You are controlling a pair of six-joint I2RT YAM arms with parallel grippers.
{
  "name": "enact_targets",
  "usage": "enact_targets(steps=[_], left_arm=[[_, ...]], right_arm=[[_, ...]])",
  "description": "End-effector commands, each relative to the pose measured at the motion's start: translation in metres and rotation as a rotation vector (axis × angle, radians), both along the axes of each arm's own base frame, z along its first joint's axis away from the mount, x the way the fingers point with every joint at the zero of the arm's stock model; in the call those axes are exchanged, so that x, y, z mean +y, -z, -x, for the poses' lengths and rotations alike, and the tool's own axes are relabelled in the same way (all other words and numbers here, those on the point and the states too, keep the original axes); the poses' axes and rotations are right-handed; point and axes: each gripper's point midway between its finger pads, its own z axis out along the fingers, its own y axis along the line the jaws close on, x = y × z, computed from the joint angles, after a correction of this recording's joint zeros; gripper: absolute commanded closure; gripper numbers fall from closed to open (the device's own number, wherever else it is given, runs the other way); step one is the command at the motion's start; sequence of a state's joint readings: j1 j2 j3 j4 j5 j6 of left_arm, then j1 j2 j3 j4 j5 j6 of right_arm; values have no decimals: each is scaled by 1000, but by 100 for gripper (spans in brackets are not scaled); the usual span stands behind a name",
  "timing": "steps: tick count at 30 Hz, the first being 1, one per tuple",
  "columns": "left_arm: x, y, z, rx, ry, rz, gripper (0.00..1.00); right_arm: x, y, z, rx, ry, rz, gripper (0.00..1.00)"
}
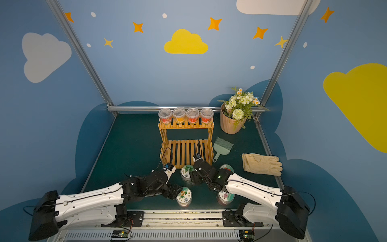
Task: Place the seed container on the shelf
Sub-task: Adjust the seed jar at the center of the board.
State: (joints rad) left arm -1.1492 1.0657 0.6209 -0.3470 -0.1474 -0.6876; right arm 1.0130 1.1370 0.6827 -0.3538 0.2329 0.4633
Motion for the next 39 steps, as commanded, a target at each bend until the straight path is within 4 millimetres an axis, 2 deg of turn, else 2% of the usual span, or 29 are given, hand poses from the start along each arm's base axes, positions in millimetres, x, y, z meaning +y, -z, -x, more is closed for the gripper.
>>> enact_targets(steps=[1,4,7,13,17,19,22,26,31,39], left_arm=[[-6,-7,-2,-30,-4,-24,5],[-7,-5,0,-34,-8,-44,4],[0,-4,1,-39,-34,-65,4],[30,-10,1,-59,-116,-67,3],[38,-19,1,-90,-122,-16,2],[41,-23,1,-100,-127,-12,2],[43,-28,1,-108,-124,-14,1],[43,-29,0,-116,-122,-16,1],[39,-31,-2,-129,-110,-22,1],[33,-34,-3,-133,-96,-21,1]], right_arm=[[-10,2,12,24,-9,-18,11],[21,-19,25,3,-178,-166,5],[36,-30,21,-15,-182,-255,2],[46,-21,0,48,-87,-132,2],[58,-7,-3,106,-150,8,2],[57,3,-8,116,-120,69,2],[41,18,-14,116,-51,183,2],[38,27,-7,141,-71,196,2],[35,25,-1,125,-87,201,3],[41,18,1,123,-135,194,2]])
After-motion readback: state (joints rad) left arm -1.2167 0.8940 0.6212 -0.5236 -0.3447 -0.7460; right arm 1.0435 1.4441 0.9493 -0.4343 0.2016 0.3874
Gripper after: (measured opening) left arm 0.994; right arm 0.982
